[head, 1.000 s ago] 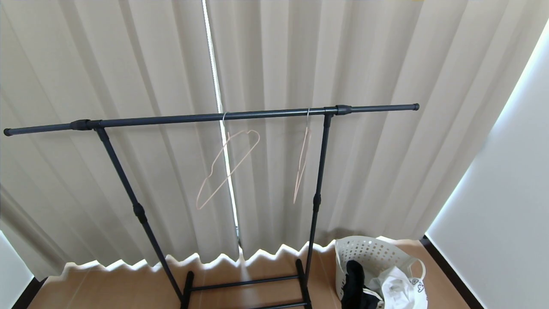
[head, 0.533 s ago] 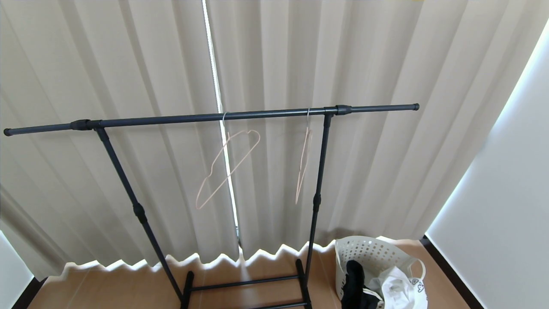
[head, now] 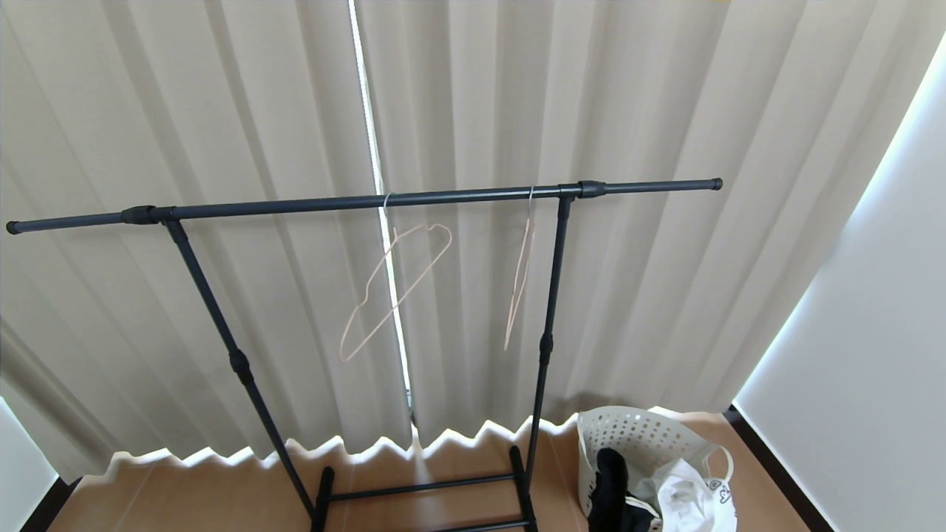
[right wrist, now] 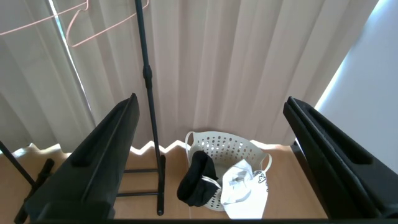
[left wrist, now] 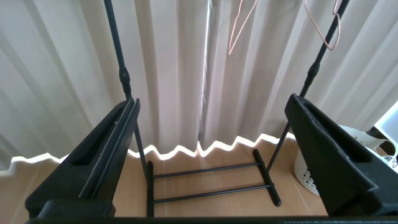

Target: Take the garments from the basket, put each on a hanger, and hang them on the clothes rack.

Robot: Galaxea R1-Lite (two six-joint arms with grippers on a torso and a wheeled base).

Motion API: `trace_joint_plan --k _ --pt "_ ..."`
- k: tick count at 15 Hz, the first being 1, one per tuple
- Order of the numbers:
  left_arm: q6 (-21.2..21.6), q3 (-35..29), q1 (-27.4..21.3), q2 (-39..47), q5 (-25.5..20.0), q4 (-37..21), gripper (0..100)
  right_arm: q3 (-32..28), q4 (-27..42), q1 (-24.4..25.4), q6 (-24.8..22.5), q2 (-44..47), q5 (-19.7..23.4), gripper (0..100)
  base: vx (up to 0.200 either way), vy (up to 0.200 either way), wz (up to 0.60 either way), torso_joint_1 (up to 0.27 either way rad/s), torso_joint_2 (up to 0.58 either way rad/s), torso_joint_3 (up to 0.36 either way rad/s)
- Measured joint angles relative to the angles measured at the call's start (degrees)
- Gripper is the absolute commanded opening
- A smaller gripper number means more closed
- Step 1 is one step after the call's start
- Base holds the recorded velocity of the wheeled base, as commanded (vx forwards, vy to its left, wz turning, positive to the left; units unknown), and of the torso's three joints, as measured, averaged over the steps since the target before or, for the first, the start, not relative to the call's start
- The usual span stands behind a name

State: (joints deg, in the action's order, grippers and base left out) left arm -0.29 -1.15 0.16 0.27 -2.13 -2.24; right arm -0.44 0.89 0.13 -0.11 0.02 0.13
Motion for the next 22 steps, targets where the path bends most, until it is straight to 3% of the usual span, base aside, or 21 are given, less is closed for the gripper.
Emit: trace_joint_plan --k 9,22 --pt "0.07 0.0 0.0 0.04 -0.1 -0.05 100 0.0 0.01 0.05 0.0 0.0 0.02 100 0.0 0.0 0.0 0.0 0.0 0.0" --pt "-0.22 0.0 0.0 0.04 -0.02 -0.05 100 -0.09 0.09 0.0 0.11 0.0 0.0 100 0.0 0.0 0.0 -0.141 0.32 0.173"
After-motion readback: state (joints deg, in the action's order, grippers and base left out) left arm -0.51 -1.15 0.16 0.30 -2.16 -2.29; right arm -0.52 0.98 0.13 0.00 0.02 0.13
